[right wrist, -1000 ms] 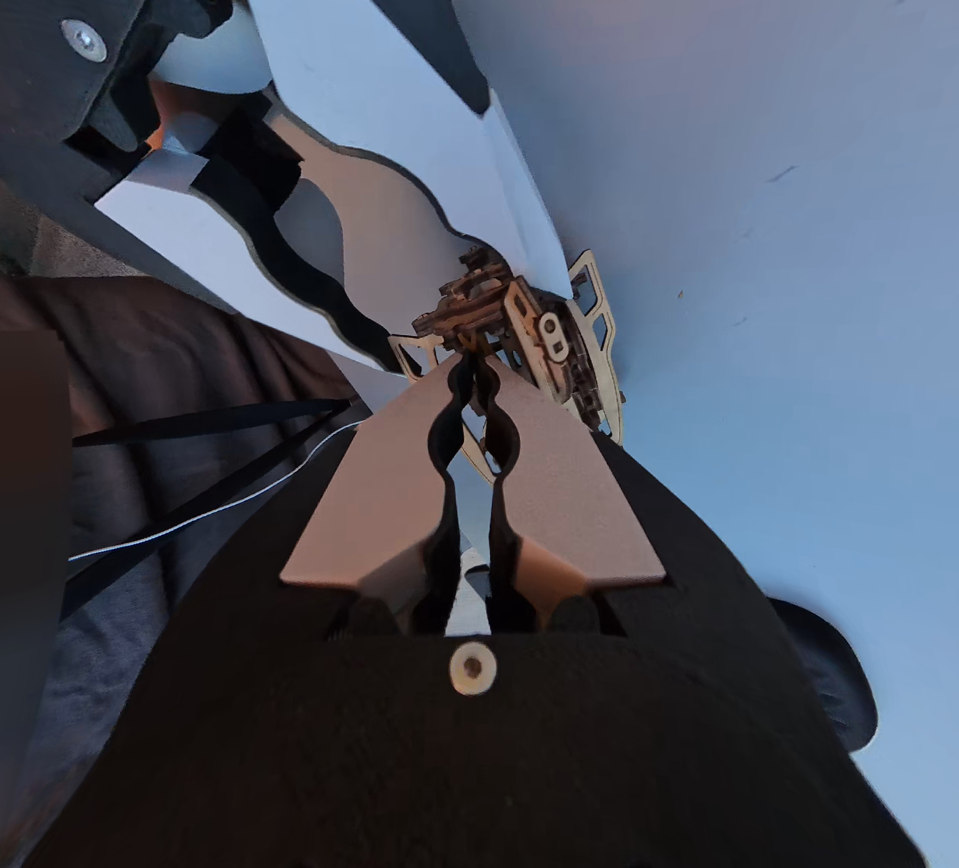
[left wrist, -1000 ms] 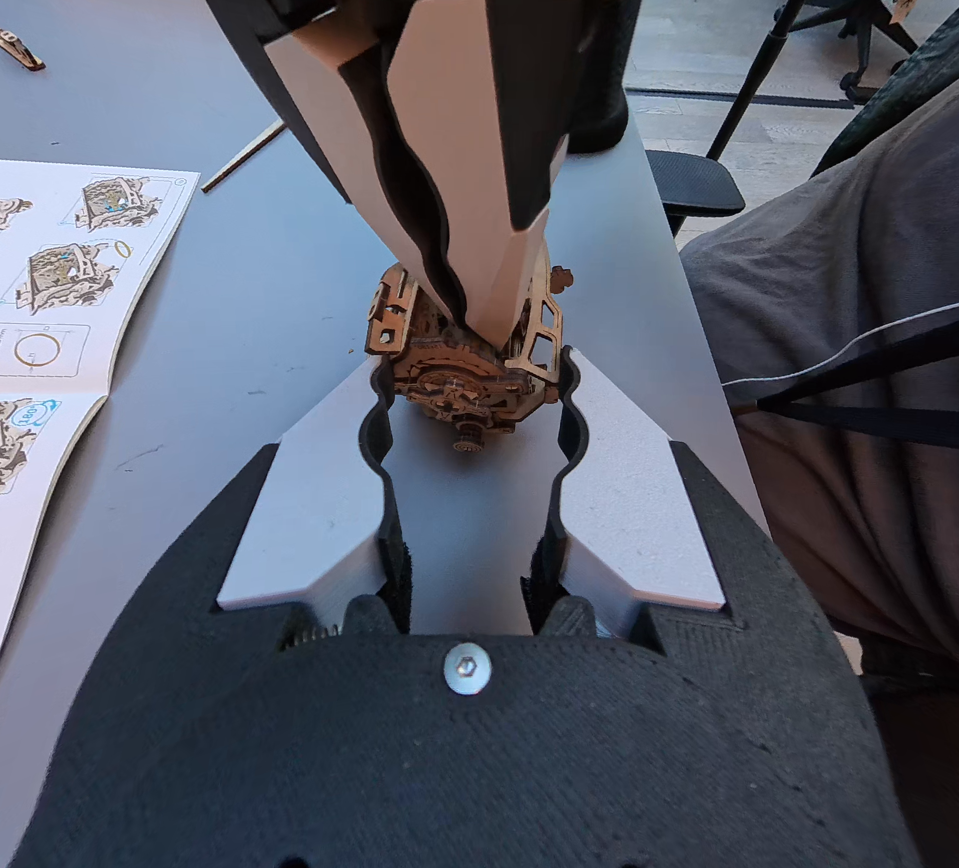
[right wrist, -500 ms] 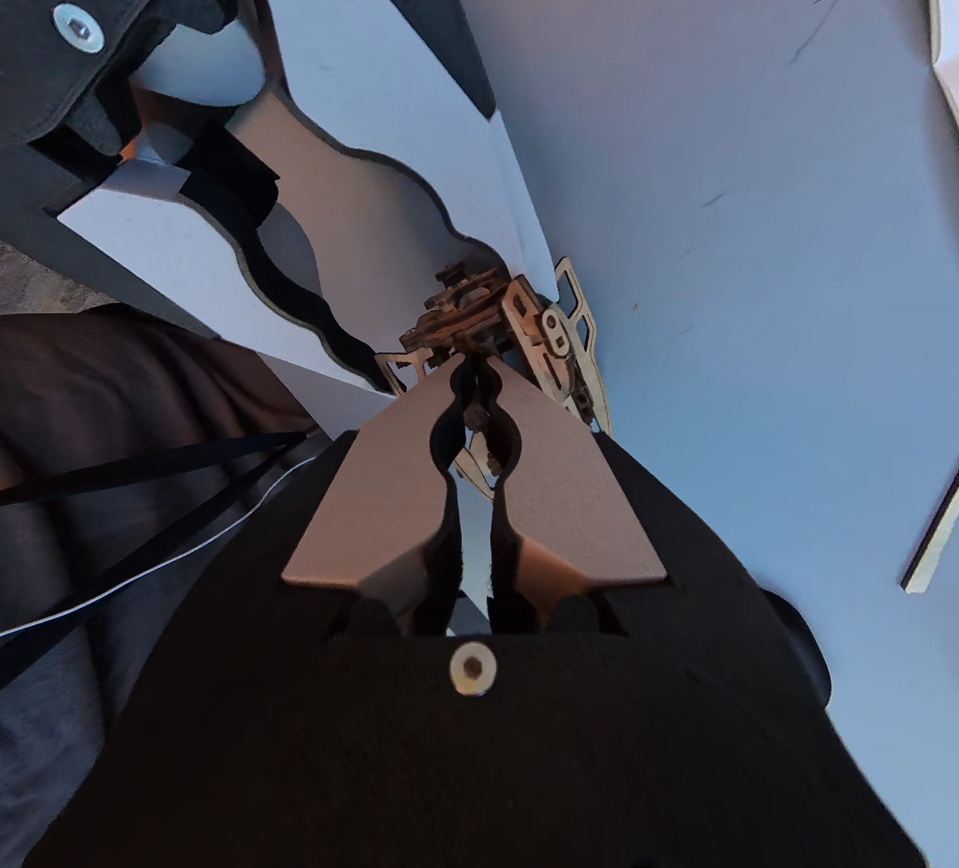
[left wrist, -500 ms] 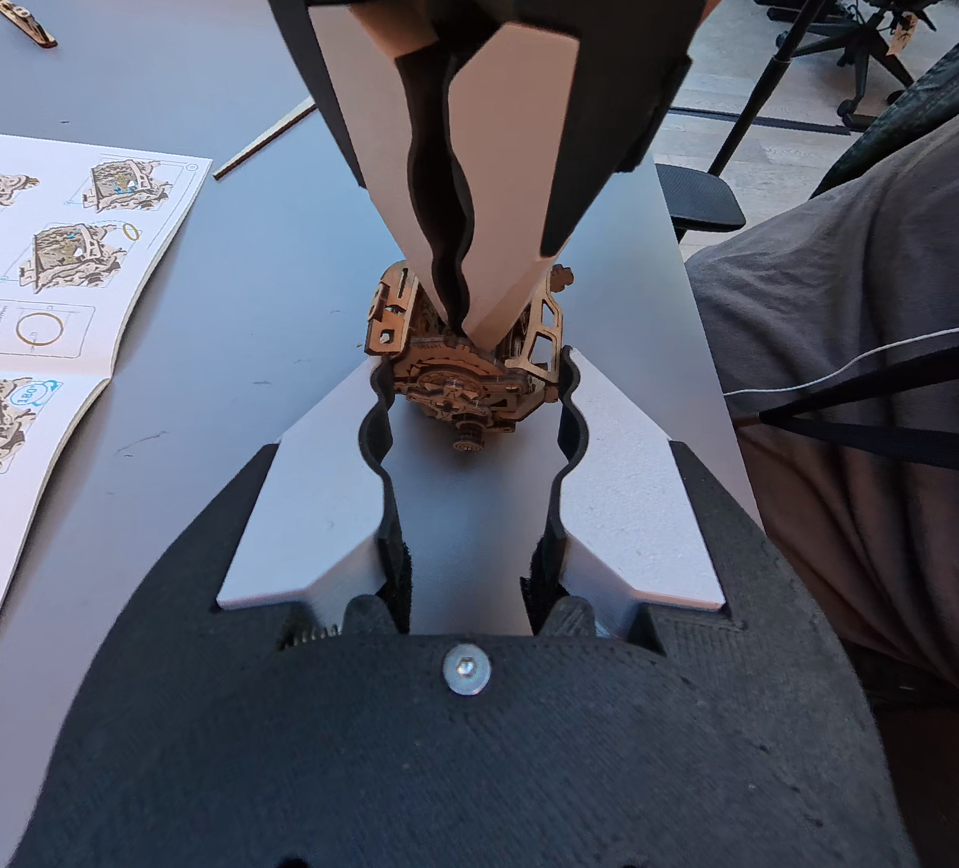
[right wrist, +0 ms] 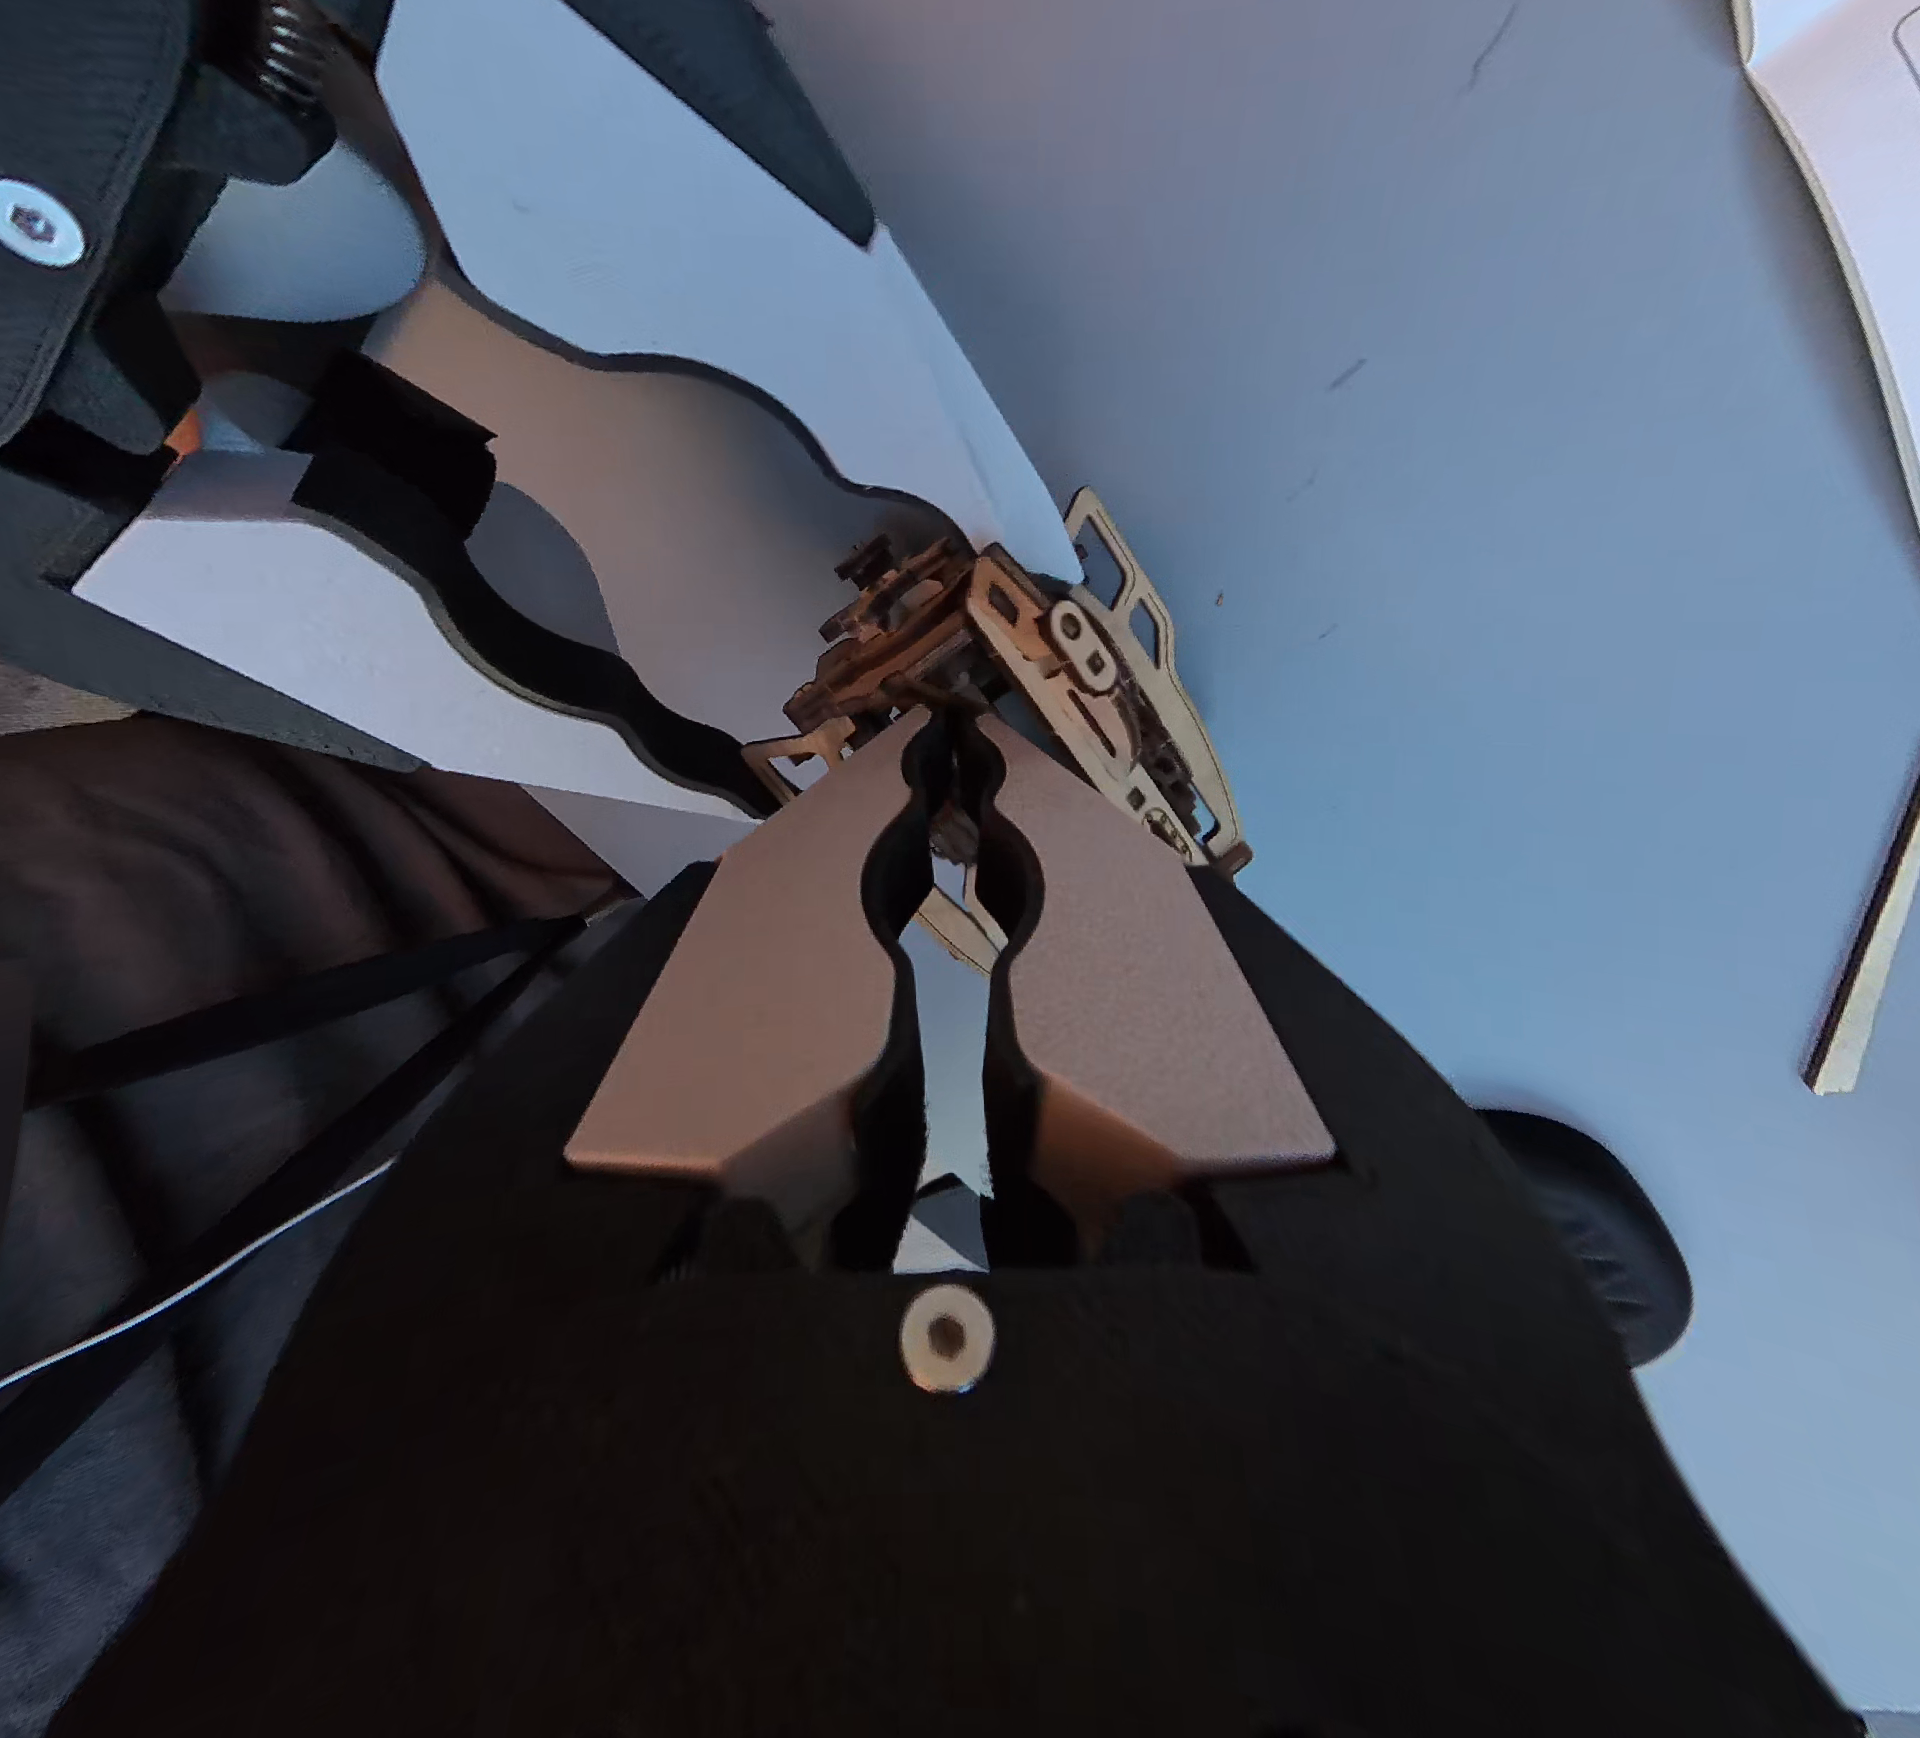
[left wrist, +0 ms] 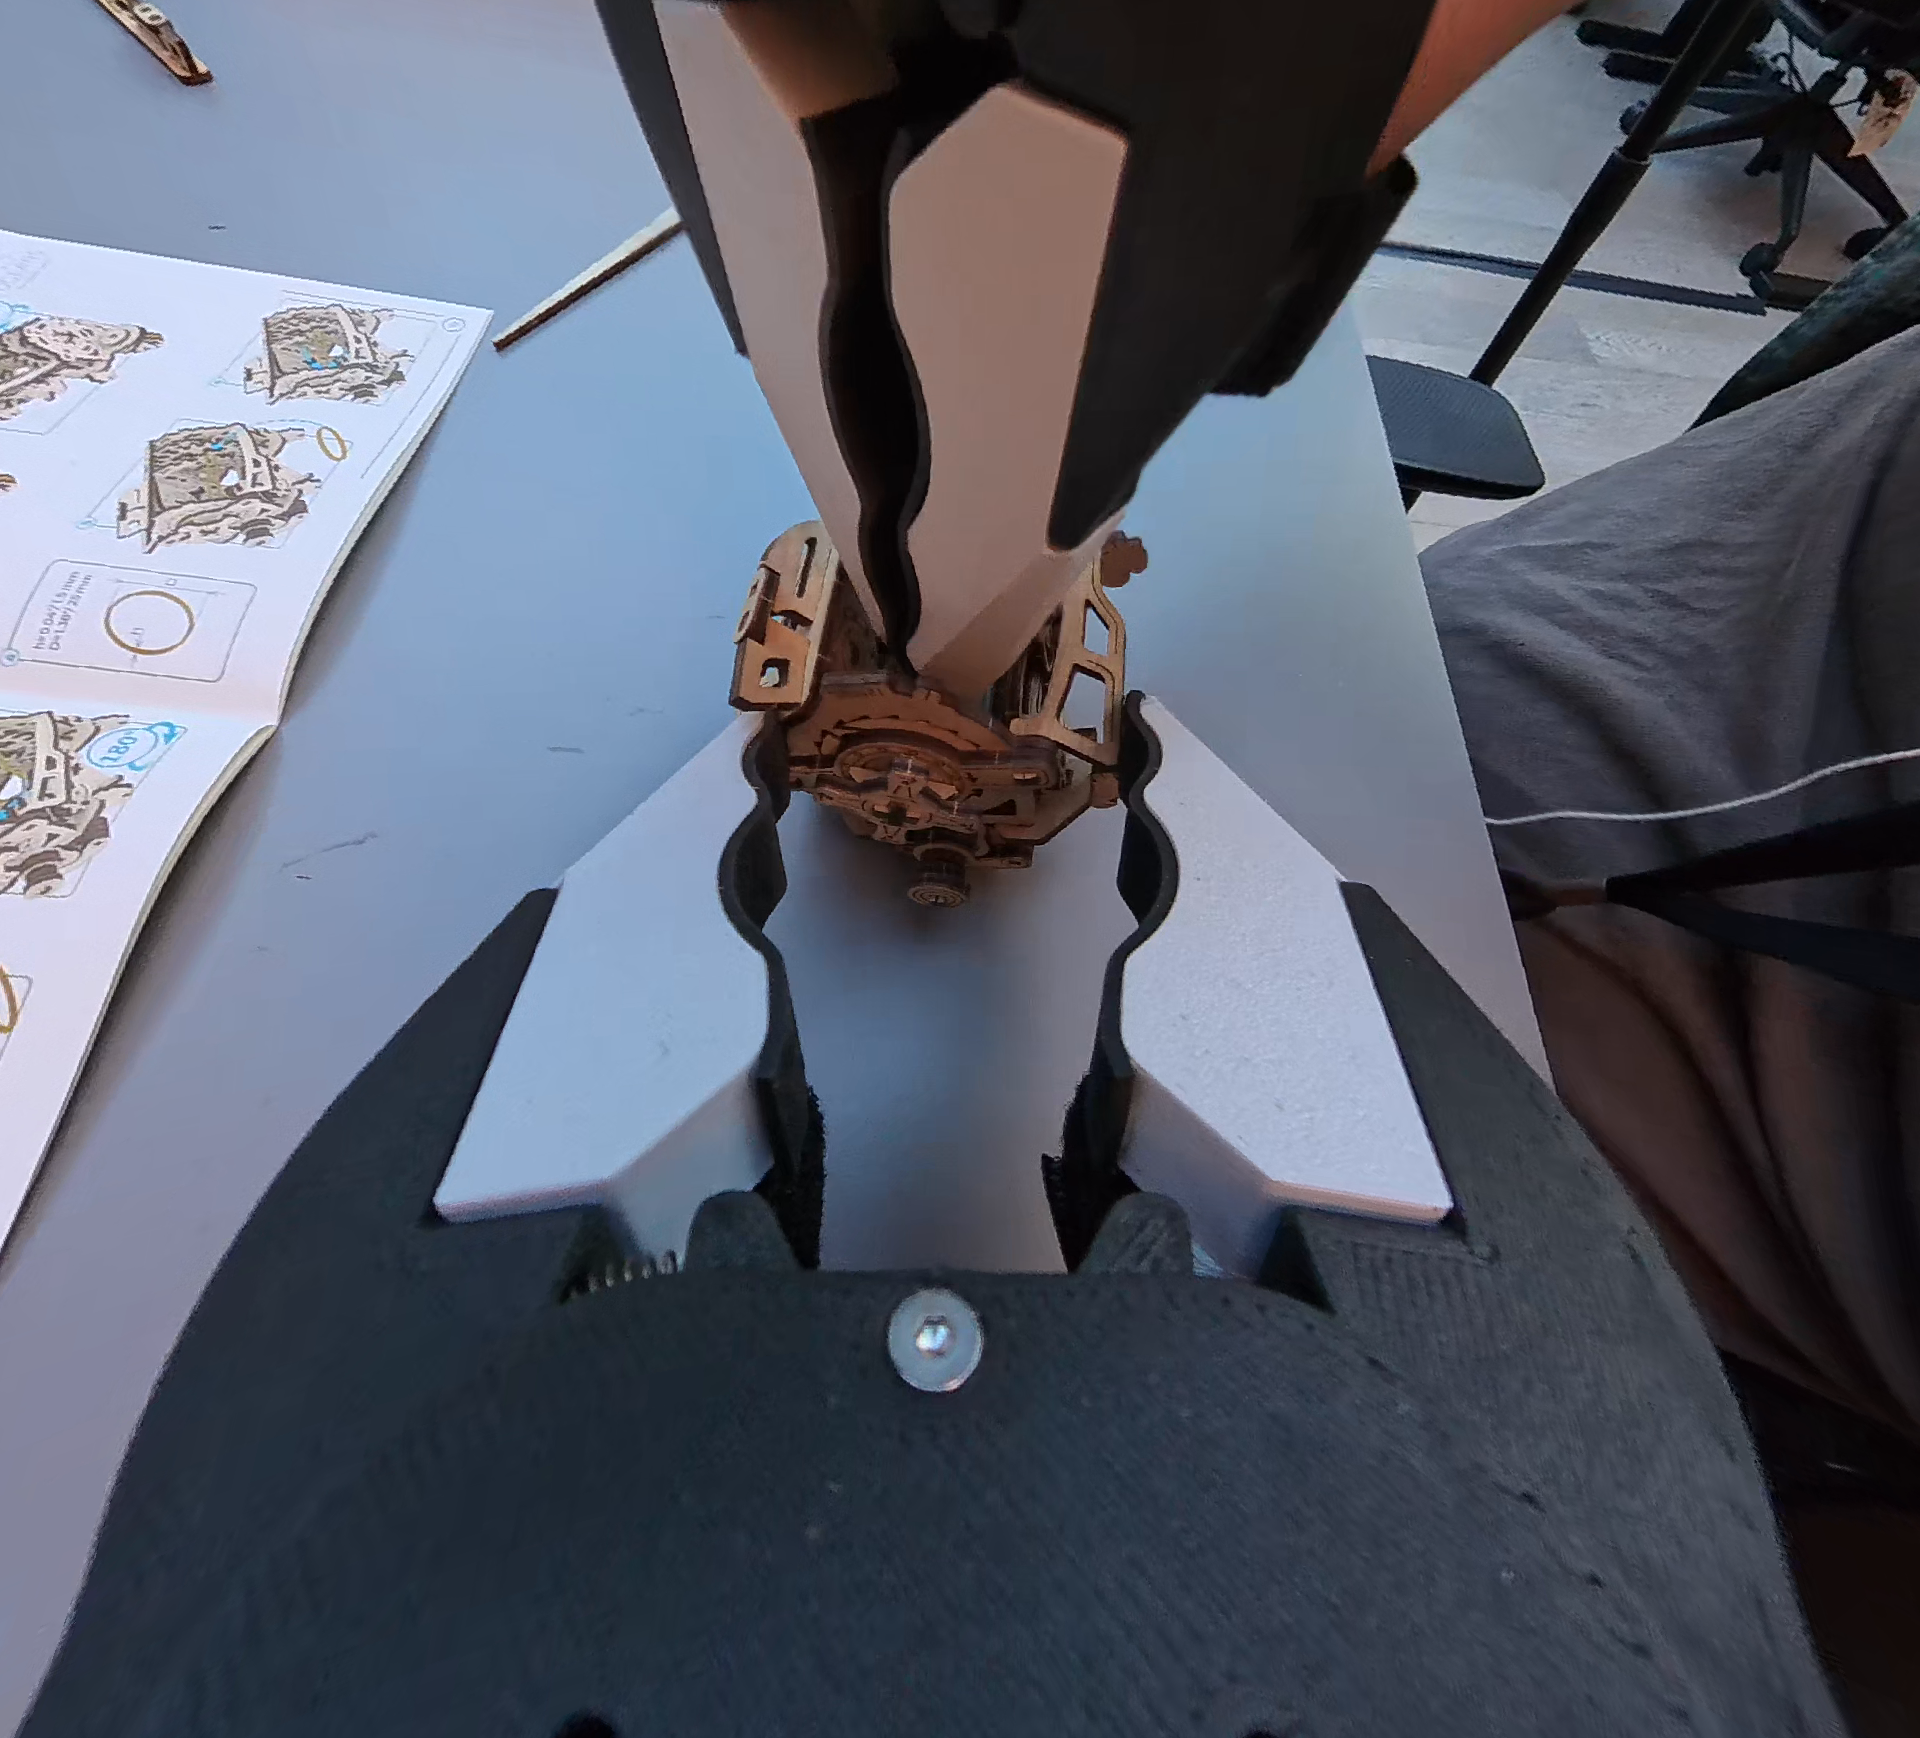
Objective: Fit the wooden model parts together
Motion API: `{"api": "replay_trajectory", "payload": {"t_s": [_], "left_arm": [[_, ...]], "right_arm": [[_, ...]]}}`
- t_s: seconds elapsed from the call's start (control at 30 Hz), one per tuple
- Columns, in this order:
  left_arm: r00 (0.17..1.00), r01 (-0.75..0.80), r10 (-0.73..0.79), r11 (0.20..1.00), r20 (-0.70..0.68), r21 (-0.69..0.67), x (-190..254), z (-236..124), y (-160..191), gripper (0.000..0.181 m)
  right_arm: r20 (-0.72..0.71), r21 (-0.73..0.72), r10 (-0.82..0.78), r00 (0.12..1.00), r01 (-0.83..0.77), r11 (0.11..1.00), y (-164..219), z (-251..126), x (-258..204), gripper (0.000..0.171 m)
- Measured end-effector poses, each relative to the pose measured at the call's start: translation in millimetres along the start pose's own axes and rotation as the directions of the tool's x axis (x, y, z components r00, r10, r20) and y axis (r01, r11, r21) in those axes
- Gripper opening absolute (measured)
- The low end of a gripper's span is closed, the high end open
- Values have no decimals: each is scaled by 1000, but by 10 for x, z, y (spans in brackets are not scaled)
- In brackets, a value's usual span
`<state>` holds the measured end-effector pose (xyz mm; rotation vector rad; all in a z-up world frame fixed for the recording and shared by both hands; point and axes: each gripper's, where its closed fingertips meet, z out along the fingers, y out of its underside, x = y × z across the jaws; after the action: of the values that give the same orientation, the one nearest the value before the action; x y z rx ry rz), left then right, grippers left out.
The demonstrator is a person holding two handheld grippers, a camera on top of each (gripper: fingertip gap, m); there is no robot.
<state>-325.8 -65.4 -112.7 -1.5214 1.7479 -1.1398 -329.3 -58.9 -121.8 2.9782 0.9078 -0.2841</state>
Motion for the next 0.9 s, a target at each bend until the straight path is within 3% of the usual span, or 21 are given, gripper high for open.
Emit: {"api": "replay_trajectory", "payload": {"t_s": [0.43, 0.9], "left_arm": [[1000, -21, 21, 1000, 16, 6, -4, 11, -13, 62], [1000, 14, -14, 1000, 2, 9, -23, 6, -11, 62]], "right_arm": [[57, 54, 63, 996, -67, 996, 8, -35, -1, 0], [22, -4, -54, 998, 55, 999, 42, -20, -3, 0]]}}
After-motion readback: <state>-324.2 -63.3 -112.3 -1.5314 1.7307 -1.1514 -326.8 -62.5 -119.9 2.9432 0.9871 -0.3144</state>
